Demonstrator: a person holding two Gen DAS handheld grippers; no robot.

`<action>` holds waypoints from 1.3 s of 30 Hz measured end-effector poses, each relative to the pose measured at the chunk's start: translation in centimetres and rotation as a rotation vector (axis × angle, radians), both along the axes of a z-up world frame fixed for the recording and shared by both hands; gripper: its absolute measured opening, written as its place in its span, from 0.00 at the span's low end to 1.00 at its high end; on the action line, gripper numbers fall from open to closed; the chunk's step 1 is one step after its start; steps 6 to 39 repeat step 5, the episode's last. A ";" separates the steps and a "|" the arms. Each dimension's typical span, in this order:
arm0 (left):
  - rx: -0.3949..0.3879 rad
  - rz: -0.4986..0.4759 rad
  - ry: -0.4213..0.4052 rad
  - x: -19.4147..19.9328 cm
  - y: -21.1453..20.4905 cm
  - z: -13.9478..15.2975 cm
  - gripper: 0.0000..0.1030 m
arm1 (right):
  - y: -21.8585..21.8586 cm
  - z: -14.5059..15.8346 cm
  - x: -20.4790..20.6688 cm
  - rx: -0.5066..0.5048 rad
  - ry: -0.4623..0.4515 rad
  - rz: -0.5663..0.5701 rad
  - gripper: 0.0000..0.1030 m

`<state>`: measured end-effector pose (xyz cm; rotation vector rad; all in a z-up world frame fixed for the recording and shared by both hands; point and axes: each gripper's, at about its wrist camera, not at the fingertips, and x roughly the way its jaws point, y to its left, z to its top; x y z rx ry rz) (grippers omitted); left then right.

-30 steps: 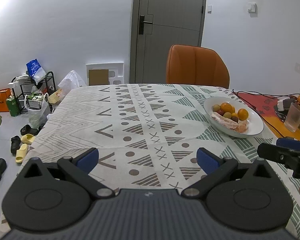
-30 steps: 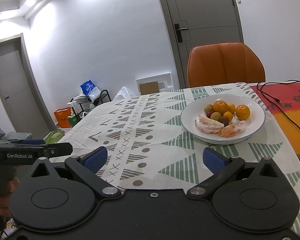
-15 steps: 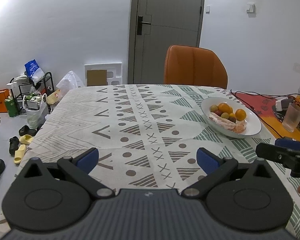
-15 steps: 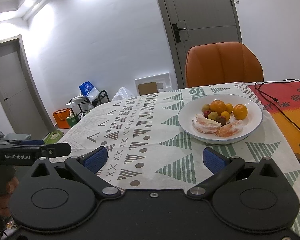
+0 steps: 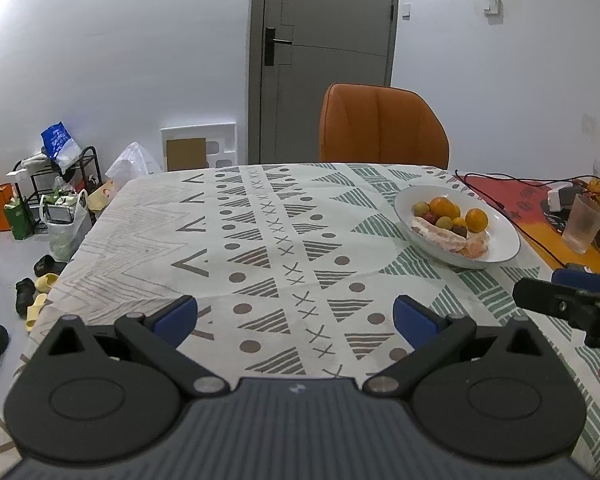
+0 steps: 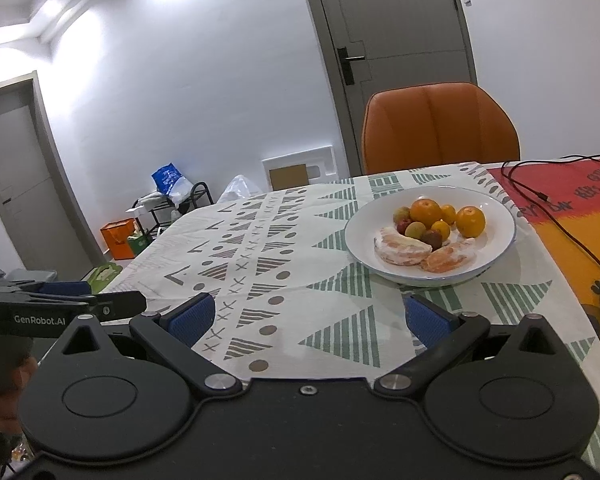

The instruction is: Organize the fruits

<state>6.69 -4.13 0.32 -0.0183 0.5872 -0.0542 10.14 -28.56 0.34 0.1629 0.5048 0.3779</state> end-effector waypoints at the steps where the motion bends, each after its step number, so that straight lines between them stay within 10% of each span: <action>1: 0.001 -0.002 0.001 0.1 -0.1 0.0 1.00 | 0.0 0.0 0.1 0.001 0.002 -0.002 1.00; 39: -0.001 -0.008 0.006 0.3 -0.3 -0.1 1.00 | 0.0 -0.2 0.0 0.001 0.008 -0.002 1.00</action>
